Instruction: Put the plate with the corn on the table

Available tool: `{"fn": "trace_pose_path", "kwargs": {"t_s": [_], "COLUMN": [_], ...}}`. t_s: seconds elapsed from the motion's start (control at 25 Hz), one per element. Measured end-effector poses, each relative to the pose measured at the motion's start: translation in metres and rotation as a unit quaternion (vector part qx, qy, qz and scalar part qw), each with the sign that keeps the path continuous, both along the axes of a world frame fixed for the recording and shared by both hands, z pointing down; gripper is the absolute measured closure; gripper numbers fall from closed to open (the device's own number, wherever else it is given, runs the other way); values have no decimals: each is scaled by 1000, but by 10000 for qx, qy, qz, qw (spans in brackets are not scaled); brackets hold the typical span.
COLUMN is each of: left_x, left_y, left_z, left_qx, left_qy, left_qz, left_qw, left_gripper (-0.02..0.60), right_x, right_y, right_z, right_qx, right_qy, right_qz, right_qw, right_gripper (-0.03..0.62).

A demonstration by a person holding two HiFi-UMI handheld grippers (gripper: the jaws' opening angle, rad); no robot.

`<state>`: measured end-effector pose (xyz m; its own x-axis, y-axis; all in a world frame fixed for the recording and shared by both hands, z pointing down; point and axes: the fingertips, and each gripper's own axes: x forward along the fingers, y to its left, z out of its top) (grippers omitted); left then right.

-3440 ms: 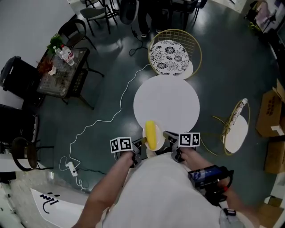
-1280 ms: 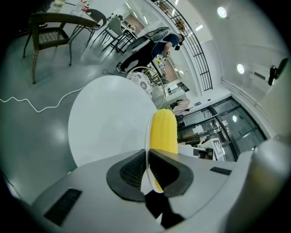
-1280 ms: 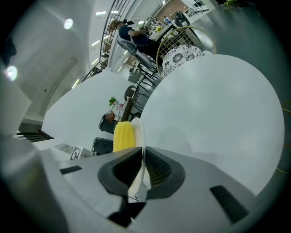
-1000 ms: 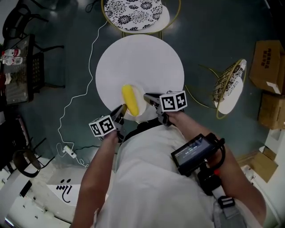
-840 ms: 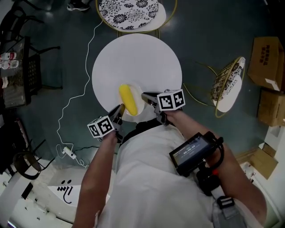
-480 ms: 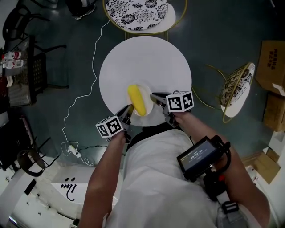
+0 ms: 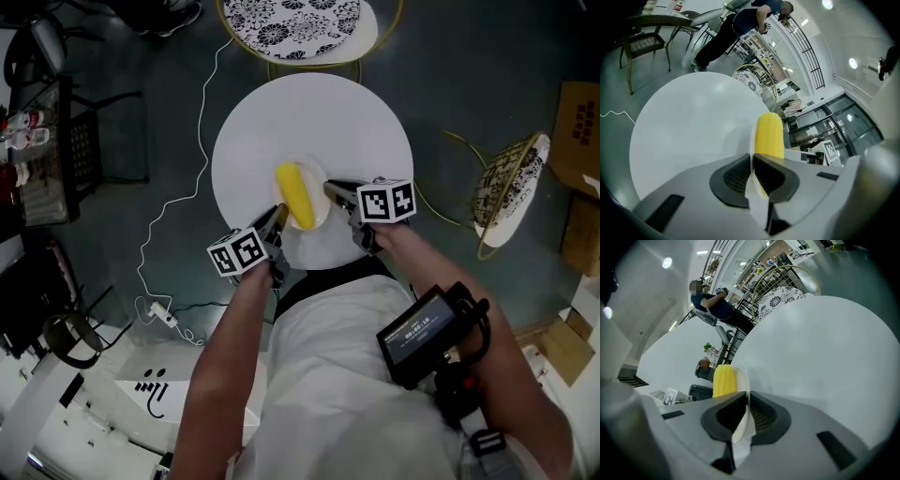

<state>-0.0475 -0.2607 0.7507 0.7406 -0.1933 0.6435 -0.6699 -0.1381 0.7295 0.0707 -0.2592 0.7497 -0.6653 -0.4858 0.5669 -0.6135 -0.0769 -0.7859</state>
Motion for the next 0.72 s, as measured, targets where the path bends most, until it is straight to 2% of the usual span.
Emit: {"fn": "trace_pose_path", "kwargs": {"t_s": [0.48, 0.72], "left_x": [20, 24], "left_y": [-23, -34], "left_z": [2, 18], "left_qx": [28, -20], "left_qy": [-125, -393], "left_qz": [10, 7], "left_qw": [9999, 9992], "left_gripper": [551, 551], "right_x": [13, 17], "right_y": [-24, -33], "right_z": [5, 22], "right_qx": [27, -146], "right_qy": [221, 356], "right_qz": [72, 74], "right_qw": [9997, 9992], "right_gripper": [559, 558]}}
